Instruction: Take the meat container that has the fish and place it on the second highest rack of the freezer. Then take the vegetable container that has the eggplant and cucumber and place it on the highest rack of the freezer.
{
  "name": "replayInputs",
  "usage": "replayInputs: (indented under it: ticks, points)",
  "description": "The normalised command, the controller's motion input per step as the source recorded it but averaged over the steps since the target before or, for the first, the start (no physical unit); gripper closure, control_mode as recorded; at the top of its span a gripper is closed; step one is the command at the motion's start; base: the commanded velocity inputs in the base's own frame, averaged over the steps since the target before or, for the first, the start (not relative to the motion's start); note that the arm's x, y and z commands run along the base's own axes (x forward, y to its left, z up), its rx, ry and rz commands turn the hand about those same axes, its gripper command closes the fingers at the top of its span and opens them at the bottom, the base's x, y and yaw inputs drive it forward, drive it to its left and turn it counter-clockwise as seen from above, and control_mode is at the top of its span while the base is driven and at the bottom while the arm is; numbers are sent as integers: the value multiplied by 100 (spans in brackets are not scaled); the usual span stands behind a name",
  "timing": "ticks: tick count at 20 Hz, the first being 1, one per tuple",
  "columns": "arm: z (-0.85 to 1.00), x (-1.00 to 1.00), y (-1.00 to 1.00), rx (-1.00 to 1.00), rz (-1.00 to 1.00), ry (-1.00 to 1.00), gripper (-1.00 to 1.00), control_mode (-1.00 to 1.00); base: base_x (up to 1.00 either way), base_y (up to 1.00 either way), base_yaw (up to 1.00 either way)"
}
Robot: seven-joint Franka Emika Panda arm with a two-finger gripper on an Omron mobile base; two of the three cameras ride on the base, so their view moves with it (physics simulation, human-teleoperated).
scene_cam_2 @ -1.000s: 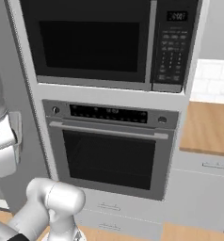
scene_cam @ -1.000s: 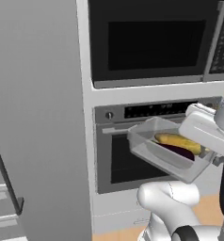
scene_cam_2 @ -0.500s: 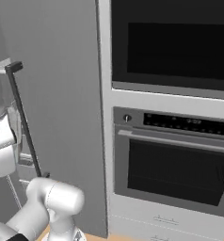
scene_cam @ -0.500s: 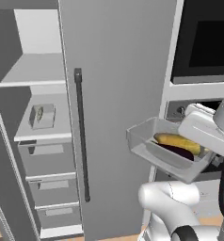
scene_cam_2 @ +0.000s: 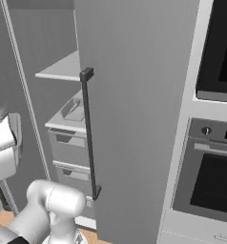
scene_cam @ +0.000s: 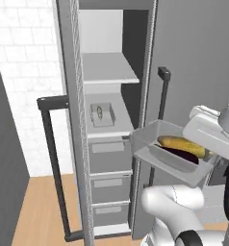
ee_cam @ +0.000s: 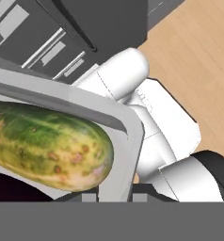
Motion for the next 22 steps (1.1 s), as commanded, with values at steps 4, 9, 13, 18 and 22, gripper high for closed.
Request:
replayInputs:
  ticks: [4, 9, 13, 18, 22]
  points:
    - [0, 0, 0, 0, 0, 0, 100, 100, 76, 43, 0]
    - [0, 0, 0, 0, 0, 0, 100, 100, 100, 18, 0]
    - [0, 0, 0, 0, 0, 0, 100, 100, 38, 28, 0]
    - [31, -14, 5, 3, -8, -10, 100, -100, 0, 0, 0]
    - [14, 60, 13, 0, -39, -3, 100, -100, 0, 0, 0]
